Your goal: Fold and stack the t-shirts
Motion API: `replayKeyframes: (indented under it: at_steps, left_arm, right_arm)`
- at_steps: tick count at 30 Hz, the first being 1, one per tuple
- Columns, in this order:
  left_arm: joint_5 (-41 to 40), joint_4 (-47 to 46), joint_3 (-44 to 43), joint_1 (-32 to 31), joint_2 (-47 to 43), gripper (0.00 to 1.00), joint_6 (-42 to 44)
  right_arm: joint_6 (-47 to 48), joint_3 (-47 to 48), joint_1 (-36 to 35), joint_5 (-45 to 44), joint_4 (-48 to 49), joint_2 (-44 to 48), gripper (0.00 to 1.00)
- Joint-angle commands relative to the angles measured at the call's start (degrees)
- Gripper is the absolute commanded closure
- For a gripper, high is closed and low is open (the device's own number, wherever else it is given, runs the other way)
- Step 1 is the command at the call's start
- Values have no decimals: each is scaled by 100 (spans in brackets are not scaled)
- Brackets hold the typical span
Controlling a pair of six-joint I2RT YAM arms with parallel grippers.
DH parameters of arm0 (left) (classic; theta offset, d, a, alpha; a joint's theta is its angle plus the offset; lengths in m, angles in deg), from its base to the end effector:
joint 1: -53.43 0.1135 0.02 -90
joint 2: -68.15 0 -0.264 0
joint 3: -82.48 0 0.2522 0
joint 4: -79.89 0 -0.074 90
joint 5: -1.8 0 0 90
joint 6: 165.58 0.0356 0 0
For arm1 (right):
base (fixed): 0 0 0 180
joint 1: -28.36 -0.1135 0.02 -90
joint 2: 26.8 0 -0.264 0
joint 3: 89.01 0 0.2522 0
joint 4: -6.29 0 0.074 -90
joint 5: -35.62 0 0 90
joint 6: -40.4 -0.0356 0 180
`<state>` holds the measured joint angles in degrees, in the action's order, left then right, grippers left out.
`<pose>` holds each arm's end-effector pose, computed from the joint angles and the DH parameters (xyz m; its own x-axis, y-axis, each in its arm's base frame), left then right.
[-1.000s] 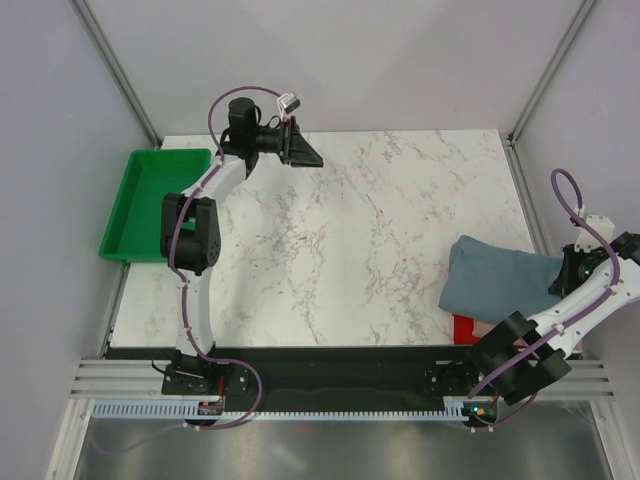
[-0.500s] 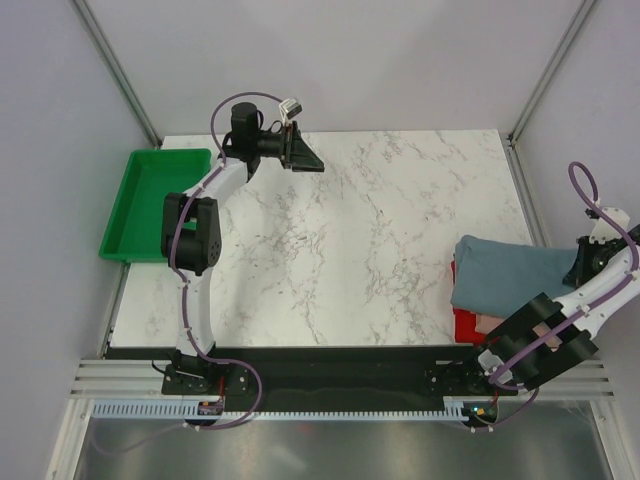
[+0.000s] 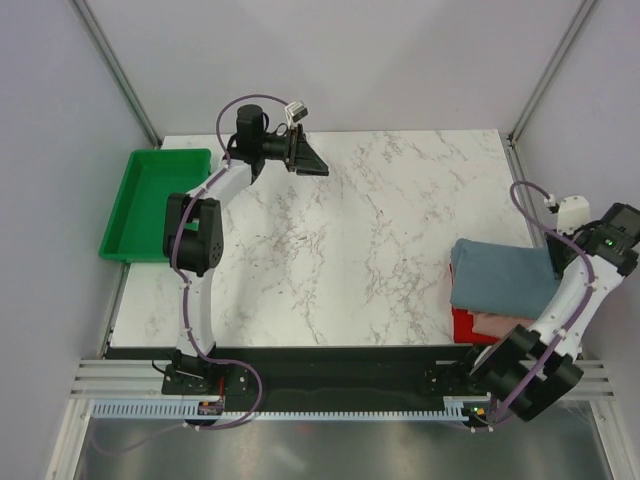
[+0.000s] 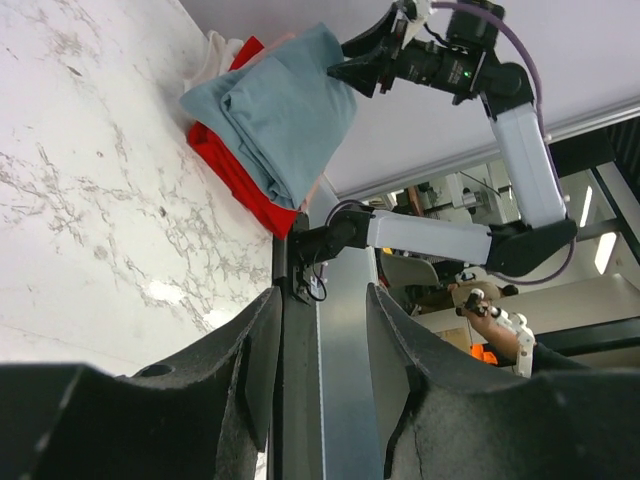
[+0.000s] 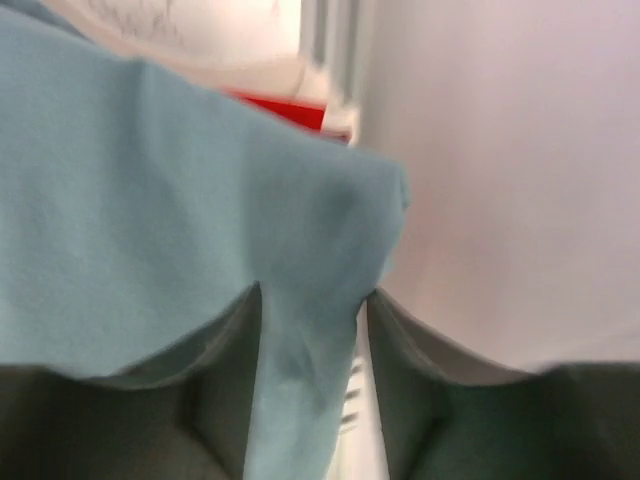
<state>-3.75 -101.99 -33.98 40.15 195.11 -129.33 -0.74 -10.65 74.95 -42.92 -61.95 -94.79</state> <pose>0.4817 -0.1501 0.2669 -0.8765 0.1267 -0.4643 0.4618 -0.0502 -0.8855 0.1612 -0.1601 0.3114 -0.8644 -0.1603 -0.4766 -0.0176 0.9569 -0.2898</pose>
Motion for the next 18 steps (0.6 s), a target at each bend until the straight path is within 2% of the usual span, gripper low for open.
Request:
replayKeyframes:
  at_steps: [1,3,4,6,10,12,13,14,15,16,18]
  left_arm:
    - [731,-212,56,-34,-514,53,-21]
    - [740,-212,74,-35,-593,53,-29]
    - [740,-212,83,-43,-619,53,-30]
    - [766,-212,109,-35,-733,53,-30]
    - [802,-220,232,-34,-970,48,23]
    - [802,-220,285,-26,-1067,46,41]
    - [776,-220,355,-34,-1172,42,58]
    - [740,-220,390,-8,-1225,22,137]
    - [705,-212,434,-8,-1269,1,146]
    - [679,-142,478,1,-1322,0,181]
    - [548,234,470,44,-1445,0,575]
  right_arm:
    - [263,-316,-527,-733,1447,1076,44]
    - [151,76,-677,-795,1475,929,27]
    - [80,236,-686,-777,1432,875,2]
    - [141,578,-774,-742,1440,909,2]
    - [536,1537,-800,687,440,936,2]
    - [56,1844,-861,1390,140,823,2]
    - [-129,1881,-1071,1472,61,761,2]
    - [-653,1794,-1264,1421,86,700,2]
    - [-876,1706,-1501,933,139,551,2]
    - [-1035,1627,-1782,641,157,463,2]
    - [-1568,1258,-2774,-253,489,278,2]
